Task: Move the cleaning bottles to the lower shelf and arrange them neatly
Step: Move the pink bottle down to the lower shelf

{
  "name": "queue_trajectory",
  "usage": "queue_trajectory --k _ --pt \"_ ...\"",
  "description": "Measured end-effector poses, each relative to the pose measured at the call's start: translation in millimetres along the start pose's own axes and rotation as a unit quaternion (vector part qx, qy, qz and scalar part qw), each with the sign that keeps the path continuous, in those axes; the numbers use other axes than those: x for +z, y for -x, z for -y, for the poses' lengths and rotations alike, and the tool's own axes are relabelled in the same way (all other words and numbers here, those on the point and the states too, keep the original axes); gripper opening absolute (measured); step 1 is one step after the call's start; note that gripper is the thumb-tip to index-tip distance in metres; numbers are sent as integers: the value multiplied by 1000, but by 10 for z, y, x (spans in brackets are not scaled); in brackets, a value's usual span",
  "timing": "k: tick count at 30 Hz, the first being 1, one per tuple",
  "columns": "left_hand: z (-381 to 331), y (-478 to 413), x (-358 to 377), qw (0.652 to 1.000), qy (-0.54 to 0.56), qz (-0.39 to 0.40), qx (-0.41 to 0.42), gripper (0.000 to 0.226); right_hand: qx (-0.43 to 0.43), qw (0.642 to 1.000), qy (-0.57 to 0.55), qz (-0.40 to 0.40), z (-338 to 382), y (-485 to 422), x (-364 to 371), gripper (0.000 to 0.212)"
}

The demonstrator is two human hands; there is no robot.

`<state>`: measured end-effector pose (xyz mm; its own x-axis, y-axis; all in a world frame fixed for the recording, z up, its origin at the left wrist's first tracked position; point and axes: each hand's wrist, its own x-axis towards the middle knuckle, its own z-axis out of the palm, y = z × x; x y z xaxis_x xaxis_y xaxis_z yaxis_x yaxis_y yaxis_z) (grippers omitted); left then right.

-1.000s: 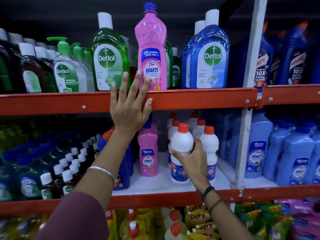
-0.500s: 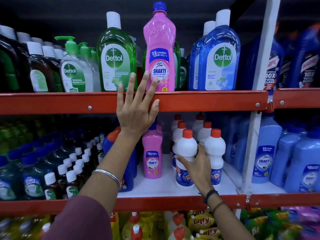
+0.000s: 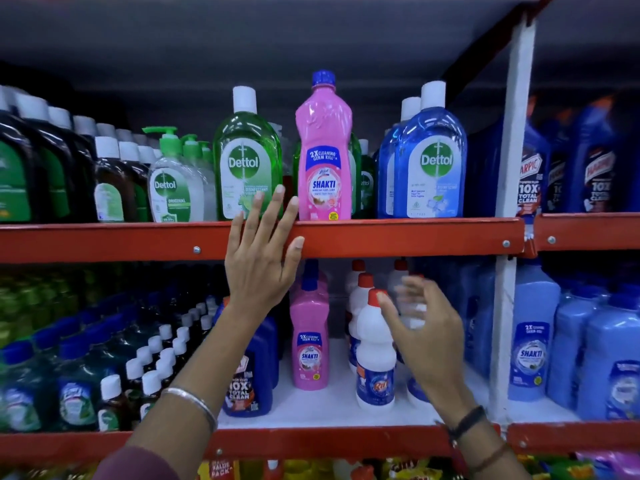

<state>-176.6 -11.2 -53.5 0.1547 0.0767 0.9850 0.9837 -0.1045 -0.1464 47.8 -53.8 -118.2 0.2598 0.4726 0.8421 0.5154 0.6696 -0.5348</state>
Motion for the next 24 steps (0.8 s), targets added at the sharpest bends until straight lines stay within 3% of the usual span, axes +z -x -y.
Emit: queue_trajectory --k 3,6,10,15,18,24 --pt "159 -91 -69 1000 0 6 -18 52 -81 992 -100 -1 435 -389 -4 27" --pt "323 -152 -113 999 -4 18 -43 53 -99 986 -116 74 726 -828 157 38" --pt "458 -100 -109 998 -38 27 -46 56 -53 985 -100 130 876 -1285 464 60" --pt "470 -105 -87 998 -49 11 -40 56 28 976 -156 148 924 -1472 634 59" --pt "472 -98 -79 998 -48 2 -32 56 55 969 -191 146 900 -1507 616 52" --pt "485 -107 -72 998 -52 7 -28 56 52 969 -232 66 877 -1424 475 55"
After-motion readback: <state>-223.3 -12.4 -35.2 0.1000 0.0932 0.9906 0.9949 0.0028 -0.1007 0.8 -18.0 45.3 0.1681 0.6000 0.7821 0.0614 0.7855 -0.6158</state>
